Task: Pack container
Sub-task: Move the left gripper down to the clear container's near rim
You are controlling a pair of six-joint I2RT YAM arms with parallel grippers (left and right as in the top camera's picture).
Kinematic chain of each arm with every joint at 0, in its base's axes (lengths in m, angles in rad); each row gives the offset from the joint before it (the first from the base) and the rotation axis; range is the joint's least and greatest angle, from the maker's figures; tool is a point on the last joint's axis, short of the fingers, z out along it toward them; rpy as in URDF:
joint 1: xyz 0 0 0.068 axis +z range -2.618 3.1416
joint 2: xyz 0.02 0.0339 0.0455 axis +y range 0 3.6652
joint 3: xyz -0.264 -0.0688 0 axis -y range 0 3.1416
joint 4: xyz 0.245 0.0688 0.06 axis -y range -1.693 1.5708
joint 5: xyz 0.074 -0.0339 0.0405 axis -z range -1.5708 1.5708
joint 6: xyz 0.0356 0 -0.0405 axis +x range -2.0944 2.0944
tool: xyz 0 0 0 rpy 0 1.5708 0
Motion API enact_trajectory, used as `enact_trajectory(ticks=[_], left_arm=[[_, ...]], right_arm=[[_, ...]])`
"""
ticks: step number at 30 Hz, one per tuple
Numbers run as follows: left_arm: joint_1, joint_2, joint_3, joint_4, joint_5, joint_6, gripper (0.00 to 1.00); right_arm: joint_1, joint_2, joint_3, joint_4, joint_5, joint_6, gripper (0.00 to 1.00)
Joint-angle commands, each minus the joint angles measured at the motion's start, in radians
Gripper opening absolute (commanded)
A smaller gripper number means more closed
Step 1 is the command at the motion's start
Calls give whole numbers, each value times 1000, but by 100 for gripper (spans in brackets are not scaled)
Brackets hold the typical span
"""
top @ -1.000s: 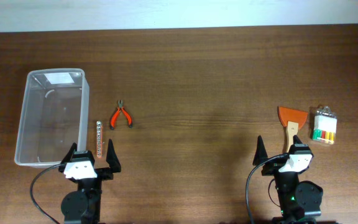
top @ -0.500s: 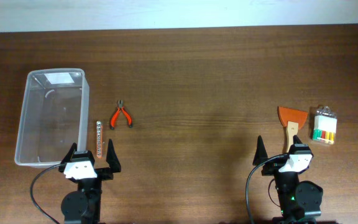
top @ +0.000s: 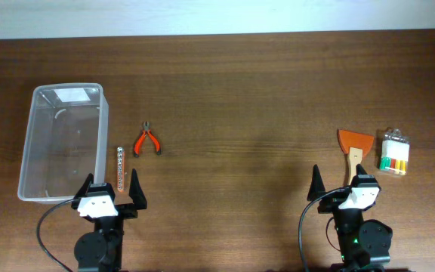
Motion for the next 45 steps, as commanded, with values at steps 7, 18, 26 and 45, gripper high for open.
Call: enact_trajectory(ticks=[7,18,26,45], left_arm=[[-5,-9,-4,2,-15,-13,99],[-5,-9,-4,2,-15,-13,99],[-4,-5,15,29,-31,-74,99],[60,989,1073,-880,-16,-86,99]], right_arm=[[9,-10,-9,-2,-3,3,99],[9,-9,-9,-1,-10,14,99],[9,18,34,-1,-54,89,99],[9,940,1019,-649,-142,2,99]])
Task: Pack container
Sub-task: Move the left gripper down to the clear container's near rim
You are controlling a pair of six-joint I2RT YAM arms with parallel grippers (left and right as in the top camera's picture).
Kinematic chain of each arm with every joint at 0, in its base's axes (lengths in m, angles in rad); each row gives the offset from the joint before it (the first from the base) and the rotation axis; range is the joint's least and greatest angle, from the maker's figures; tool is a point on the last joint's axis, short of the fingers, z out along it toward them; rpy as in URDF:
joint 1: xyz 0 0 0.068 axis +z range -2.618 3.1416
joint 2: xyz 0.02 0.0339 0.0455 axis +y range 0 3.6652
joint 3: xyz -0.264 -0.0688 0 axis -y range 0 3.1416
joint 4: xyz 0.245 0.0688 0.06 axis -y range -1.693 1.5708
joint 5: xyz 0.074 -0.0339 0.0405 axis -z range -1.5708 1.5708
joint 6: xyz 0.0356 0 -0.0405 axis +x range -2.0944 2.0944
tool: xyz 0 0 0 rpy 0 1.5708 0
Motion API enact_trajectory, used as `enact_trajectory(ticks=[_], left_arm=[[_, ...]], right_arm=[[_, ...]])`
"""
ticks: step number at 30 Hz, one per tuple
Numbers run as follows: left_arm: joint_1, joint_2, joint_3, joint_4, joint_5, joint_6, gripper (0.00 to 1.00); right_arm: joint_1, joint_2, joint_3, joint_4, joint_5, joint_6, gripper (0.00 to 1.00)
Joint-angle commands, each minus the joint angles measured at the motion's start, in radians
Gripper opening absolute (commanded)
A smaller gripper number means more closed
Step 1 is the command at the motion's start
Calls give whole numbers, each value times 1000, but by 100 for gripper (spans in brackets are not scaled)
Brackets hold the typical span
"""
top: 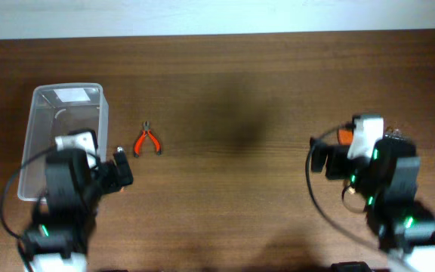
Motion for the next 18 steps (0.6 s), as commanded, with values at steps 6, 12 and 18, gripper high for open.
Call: enact_trajectory(ticks=[6,12,18], left_arm=[[45,339,544,-552,19,-5,99],[77,389,582,-542,109,-10,99],[270,446,582,-582,53,-489,99]], right_arm=[[6,329,484,-479,22,-12,99],[6,429,568,-566,15,-14,99],[5,459,568,-562,59,-31,99]])
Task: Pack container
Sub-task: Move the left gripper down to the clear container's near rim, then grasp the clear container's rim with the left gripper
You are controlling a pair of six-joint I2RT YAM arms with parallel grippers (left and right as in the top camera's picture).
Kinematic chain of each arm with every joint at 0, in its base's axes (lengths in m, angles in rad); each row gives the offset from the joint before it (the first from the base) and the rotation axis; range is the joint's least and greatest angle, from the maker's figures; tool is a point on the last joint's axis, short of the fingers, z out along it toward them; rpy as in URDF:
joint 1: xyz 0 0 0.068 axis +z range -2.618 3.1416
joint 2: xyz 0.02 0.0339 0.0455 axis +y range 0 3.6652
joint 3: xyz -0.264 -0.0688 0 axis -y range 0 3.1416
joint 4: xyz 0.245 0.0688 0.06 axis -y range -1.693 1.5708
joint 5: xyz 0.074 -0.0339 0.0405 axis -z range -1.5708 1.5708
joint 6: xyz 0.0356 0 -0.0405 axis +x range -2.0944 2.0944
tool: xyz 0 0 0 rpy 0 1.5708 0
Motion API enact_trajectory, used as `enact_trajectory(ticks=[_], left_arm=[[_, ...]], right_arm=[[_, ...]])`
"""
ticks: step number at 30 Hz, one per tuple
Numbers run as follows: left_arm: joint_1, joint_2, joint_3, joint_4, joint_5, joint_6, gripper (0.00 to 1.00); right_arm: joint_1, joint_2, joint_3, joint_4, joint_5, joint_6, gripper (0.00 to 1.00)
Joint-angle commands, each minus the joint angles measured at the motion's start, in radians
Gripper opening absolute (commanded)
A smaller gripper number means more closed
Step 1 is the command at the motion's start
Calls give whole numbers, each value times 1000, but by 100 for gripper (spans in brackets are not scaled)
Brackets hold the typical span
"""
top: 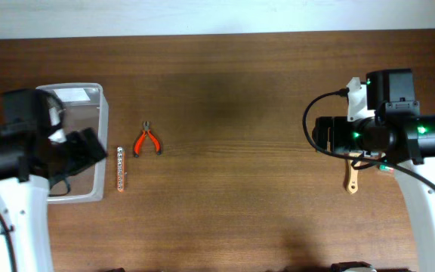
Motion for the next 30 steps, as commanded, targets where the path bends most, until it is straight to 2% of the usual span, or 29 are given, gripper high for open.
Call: enact_trajectory(ticks=[1,4,6,10,16,26,30], left_arm=[[121,39,19,-14,-6,-337,99],[202,71,19,-6,75,-412,99],[233,92,19,2,106,-411,99],[265,141,-1,-1,48,-425,99],[303,225,-82,8,-2,-558,99],[306,365,-240,162,-18,-565,99],[306,414,-282,218,-86,-565,99]], right_arm=[[6,11,27,-1,31,-11,99],[6,11,26,0,31,-11,99],[6,11,26,-1,31,-11,99],[6,11,26,-3,31,-11,98],[6,11,26,-9,31,-11,99],[6,11,26,-11,32,-11,99],[6,11,26,-12,32,-11,99]])
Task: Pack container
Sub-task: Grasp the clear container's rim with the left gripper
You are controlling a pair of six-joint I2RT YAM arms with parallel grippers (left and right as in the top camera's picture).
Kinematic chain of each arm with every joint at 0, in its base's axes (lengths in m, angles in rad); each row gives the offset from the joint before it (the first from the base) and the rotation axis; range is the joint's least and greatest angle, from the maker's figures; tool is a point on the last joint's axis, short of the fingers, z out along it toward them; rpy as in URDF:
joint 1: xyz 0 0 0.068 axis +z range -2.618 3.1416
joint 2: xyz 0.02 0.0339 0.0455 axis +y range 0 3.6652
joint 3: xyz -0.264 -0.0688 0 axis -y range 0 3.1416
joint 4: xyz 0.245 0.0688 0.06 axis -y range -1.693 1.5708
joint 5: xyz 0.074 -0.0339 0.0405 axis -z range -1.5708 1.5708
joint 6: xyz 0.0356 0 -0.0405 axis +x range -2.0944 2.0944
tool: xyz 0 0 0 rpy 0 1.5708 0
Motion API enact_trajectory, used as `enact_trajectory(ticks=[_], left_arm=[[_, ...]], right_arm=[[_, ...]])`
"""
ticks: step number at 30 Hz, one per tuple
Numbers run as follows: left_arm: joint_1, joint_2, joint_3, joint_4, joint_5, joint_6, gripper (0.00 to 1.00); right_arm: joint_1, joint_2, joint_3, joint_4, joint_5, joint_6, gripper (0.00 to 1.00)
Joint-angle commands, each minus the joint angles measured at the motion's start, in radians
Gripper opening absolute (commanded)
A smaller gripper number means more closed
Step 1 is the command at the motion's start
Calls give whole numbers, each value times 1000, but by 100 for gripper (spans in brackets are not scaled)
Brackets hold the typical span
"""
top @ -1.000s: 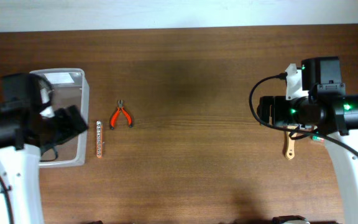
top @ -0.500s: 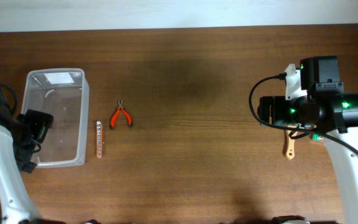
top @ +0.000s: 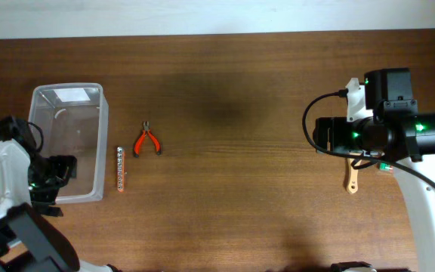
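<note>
An empty clear plastic container (top: 66, 113) stands at the left of the table. Right of it lie a narrow strip of bits (top: 121, 169) and orange-handled pliers (top: 148, 140). My left gripper (top: 57, 168) hangs over the container's near left corner, its fingers too dark to read. My right gripper (top: 322, 136) points left from the raised right arm, and its jaws are not discernible. Below that arm the wooden handle (top: 350, 177) of the orange scraper sticks out. Only a sliver of the battery pack (top: 384, 169) shows.
The dark wooden table (top: 225, 196) runs to a pale wall edge at the back. The left arm's white links (top: 6, 227) fill the lower left corner. The right arm's white link (top: 429, 219) crosses the lower right.
My left arm has drawn back toward the lower left, its gripper shifting from the container's right side to its near left corner. The right arm and all objects have stayed put.
Both arms were folded at the front edge with fingers spread, the scraper and battery pack in plain view at the right. Then both were raised and reaching outward. Then the left hung over the container, the right over the scraper. No object has moved.
</note>
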Motion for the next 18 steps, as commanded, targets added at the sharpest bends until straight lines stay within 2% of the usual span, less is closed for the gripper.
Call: enact_trajectory(ticks=[1,4,11,14,18], left_arm=[[4,43,-33,24,-61,-18,99],[4,67,-42,40,-63,-18,100],[4,69,-42,64,-84,-18,74],[4,69,-42,74,-97,-18,71],[4,69,-42,87,-96,-18,59]], right_arm=[[6,2,26,-1,20,-6,99],[6,2,26,-1,20,-6,99],[6,2,26,-1,20,-6,99],[6,2,26,-1,20,-6,99],[6,2,26,-1,20,-6,99]])
